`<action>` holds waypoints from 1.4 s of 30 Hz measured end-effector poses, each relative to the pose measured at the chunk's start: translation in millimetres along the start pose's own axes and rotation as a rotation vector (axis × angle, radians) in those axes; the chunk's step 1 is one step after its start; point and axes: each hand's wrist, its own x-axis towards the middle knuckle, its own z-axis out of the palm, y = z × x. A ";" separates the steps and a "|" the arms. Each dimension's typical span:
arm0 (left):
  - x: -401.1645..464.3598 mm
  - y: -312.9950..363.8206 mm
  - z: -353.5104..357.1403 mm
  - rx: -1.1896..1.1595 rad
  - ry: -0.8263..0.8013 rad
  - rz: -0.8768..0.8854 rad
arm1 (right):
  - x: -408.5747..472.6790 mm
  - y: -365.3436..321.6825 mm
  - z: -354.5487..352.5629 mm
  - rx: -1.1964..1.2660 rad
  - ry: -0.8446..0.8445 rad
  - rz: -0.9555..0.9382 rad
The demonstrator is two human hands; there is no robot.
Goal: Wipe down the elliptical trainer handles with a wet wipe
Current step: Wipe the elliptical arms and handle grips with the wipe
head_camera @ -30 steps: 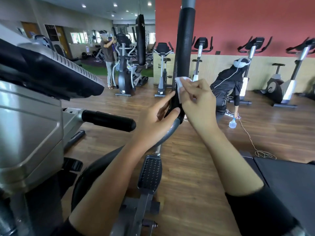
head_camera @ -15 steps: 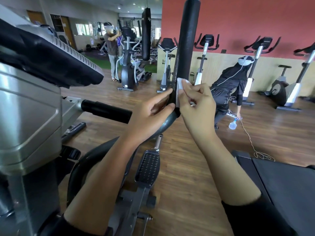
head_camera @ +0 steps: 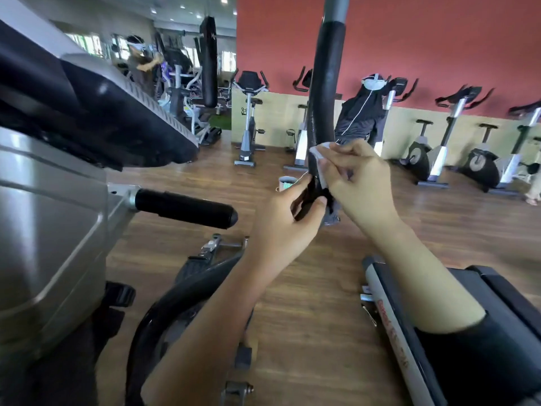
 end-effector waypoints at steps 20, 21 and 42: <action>36.0 -0.9 6.9 -0.139 -0.120 -0.055 | 60.6 13.5 15.9 -0.195 -0.065 -0.147; 37.7 -0.7 7.3 -0.123 -0.110 -0.042 | 58.7 15.0 15.7 -0.189 -0.063 -0.152; 82.5 3.3 12.3 -0.033 -0.047 0.038 | 134.3 29.7 40.5 -0.402 0.043 -0.320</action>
